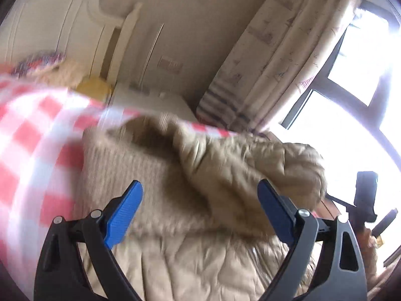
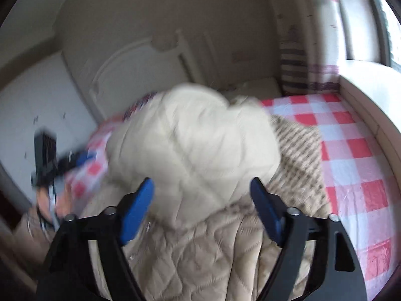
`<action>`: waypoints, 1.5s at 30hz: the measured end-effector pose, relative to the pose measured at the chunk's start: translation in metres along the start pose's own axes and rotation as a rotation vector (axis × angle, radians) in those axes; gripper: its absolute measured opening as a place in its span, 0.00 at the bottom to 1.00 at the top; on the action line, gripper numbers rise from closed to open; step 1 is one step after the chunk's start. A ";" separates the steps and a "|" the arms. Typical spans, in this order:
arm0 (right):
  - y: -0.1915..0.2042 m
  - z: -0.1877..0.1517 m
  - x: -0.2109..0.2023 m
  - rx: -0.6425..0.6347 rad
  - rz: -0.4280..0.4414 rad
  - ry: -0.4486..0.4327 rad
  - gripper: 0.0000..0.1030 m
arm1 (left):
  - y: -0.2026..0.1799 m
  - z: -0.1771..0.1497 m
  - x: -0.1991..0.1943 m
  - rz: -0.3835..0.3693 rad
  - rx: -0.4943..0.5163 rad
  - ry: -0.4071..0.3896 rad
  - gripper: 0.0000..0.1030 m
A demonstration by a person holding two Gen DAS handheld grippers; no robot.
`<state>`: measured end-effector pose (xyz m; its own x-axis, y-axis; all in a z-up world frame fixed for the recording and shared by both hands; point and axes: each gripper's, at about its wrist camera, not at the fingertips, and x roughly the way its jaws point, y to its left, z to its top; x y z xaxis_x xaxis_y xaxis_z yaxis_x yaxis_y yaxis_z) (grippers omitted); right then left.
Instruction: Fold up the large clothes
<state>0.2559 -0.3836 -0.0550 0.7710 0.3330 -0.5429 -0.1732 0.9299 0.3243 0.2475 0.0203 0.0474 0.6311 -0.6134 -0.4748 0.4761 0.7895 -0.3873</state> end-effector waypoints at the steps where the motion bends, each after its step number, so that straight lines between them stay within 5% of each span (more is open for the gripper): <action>1: 0.003 -0.007 0.003 -0.021 0.008 0.023 0.68 | -0.014 0.004 0.010 0.010 0.041 0.009 0.89; 7: 0.013 -0.047 0.036 -0.085 0.046 0.218 0.64 | -0.062 0.030 0.063 0.000 0.268 0.110 0.90; 11: 0.020 -0.035 0.063 -0.105 0.060 0.242 0.59 | -0.082 0.067 0.127 0.038 0.367 0.218 0.94; 16: 0.031 0.024 0.097 -0.048 0.070 0.098 0.57 | -0.109 0.093 0.188 -0.032 0.480 0.431 0.87; 20: 0.032 0.063 0.118 0.077 0.115 -0.049 0.58 | -0.139 0.115 0.190 -0.050 0.630 0.458 0.85; 24: 0.025 0.091 0.134 0.266 0.206 -0.249 0.60 | -0.150 0.136 0.187 0.030 0.726 0.476 0.85; 26: 0.028 0.103 0.141 0.319 0.203 -0.376 0.61 | -0.147 0.144 0.190 0.072 0.727 0.473 0.85; 28: 0.040 0.109 0.156 0.330 0.195 -0.409 0.63 | -0.137 0.148 0.191 0.111 0.713 0.459 0.84; 31: 0.046 0.094 0.172 0.348 0.154 -0.303 0.69 | -0.112 0.131 0.187 0.123 0.671 0.468 0.85; 36: 0.066 0.038 0.188 0.161 -0.029 0.080 0.73 | -0.061 0.054 0.165 0.142 0.662 0.436 0.85; 41: 0.078 -0.009 0.117 -0.041 -0.024 0.101 0.80 | -0.015 -0.004 0.119 0.140 0.517 0.332 0.86; 45: 0.037 -0.009 0.065 0.108 0.082 0.049 0.84 | 0.039 -0.021 0.072 0.090 0.222 0.247 0.93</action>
<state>0.2943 -0.3256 -0.0856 0.7257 0.4166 -0.5475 -0.1653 0.8781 0.4490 0.2983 0.0067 -0.0184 0.5226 -0.5053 -0.6867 0.5640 0.8089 -0.1660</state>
